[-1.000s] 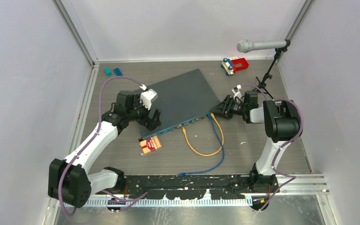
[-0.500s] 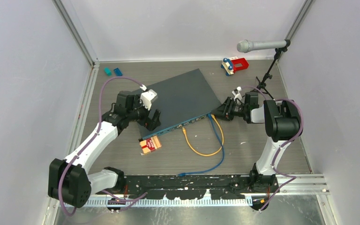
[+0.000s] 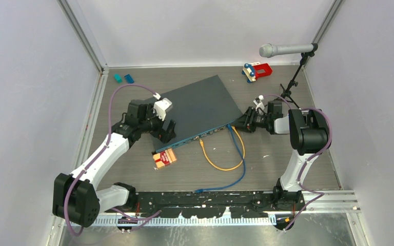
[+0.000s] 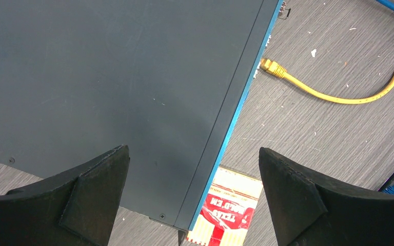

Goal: Pull the plug from the switch port
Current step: Pull the connector from the switch port.

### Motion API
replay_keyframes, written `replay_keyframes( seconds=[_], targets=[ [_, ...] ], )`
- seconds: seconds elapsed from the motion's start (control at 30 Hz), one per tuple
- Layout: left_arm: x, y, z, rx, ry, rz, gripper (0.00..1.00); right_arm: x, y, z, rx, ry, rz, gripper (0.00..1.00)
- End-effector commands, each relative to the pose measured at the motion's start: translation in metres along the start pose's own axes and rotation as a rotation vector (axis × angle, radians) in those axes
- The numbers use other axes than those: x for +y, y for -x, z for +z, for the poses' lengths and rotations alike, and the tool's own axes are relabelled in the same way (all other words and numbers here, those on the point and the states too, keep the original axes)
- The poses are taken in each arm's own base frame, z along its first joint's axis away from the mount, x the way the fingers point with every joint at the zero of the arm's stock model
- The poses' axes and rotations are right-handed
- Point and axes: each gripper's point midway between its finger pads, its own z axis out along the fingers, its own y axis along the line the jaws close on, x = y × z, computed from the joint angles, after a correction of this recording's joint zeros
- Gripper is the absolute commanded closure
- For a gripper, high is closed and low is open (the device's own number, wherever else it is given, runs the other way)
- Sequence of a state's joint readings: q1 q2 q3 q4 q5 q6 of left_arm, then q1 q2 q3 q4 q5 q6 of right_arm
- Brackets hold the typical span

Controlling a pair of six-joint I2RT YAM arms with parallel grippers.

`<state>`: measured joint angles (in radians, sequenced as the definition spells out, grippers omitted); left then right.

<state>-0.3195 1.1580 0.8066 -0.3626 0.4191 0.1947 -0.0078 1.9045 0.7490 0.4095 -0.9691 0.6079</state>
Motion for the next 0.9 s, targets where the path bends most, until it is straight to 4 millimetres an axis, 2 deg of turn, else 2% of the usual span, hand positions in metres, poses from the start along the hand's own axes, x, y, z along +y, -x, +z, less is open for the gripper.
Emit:
replay_keyframes(
  seconds=[0.0, 0.3, 0.87],
  targets=[
    [0.0038, 0.0122, -0.0016, -0.049, 0.012, 0.039, 0.0, 0.0139, 0.0185, 0.0036, -0.033, 0.031, -0.057, 0.61],
    [0.0038, 0.0111, -0.0014, -0.049, 0.013, 0.042, 0.0, 0.011, 0.0215, 0.0056, -0.039, 0.022, -0.049, 0.61],
    [0.004, 0.0064, 0.0005, -0.039, 0.011, 0.045, 0.0, 0.0158, 0.0126, 0.0018, 0.004, 0.044, -0.085, 0.6]
  ],
)
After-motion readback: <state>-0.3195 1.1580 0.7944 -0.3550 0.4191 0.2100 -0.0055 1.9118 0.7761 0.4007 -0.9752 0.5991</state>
